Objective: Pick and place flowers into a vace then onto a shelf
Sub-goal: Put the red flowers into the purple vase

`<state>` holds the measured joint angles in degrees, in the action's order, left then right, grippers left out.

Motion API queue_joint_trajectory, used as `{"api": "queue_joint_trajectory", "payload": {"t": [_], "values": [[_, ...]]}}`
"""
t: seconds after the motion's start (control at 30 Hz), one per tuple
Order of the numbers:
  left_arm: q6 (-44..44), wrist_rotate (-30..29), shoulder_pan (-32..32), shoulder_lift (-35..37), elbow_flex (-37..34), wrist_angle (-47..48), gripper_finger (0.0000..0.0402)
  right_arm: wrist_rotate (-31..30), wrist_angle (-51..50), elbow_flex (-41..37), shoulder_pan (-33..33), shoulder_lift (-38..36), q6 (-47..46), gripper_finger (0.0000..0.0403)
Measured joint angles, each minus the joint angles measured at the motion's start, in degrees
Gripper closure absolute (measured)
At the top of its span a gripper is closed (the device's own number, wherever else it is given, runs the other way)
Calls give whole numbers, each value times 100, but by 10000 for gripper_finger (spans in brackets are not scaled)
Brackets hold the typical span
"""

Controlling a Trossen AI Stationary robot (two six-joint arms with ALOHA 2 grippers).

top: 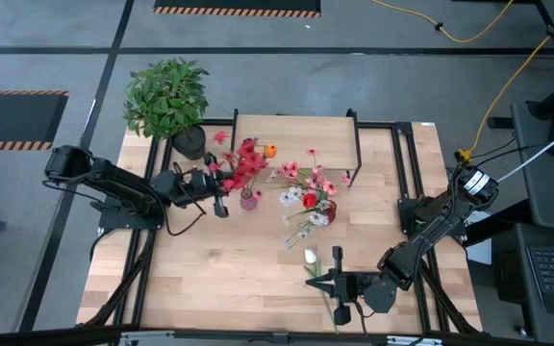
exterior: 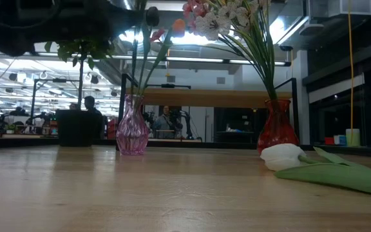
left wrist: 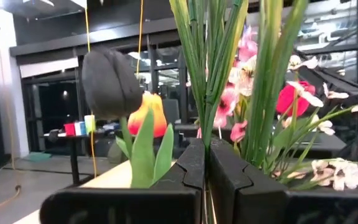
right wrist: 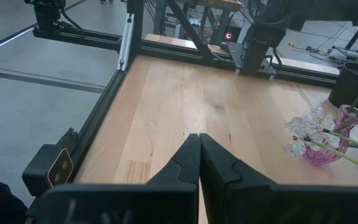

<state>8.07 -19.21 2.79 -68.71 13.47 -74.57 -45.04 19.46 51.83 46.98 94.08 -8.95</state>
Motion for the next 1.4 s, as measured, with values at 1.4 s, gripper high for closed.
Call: {"api": "queue_joint_trajectory", "payload": {"t": [1.4], "values": [[-450,523,-397,-302,-89,568,397,0,26,0,-269,0,11,399]]}}
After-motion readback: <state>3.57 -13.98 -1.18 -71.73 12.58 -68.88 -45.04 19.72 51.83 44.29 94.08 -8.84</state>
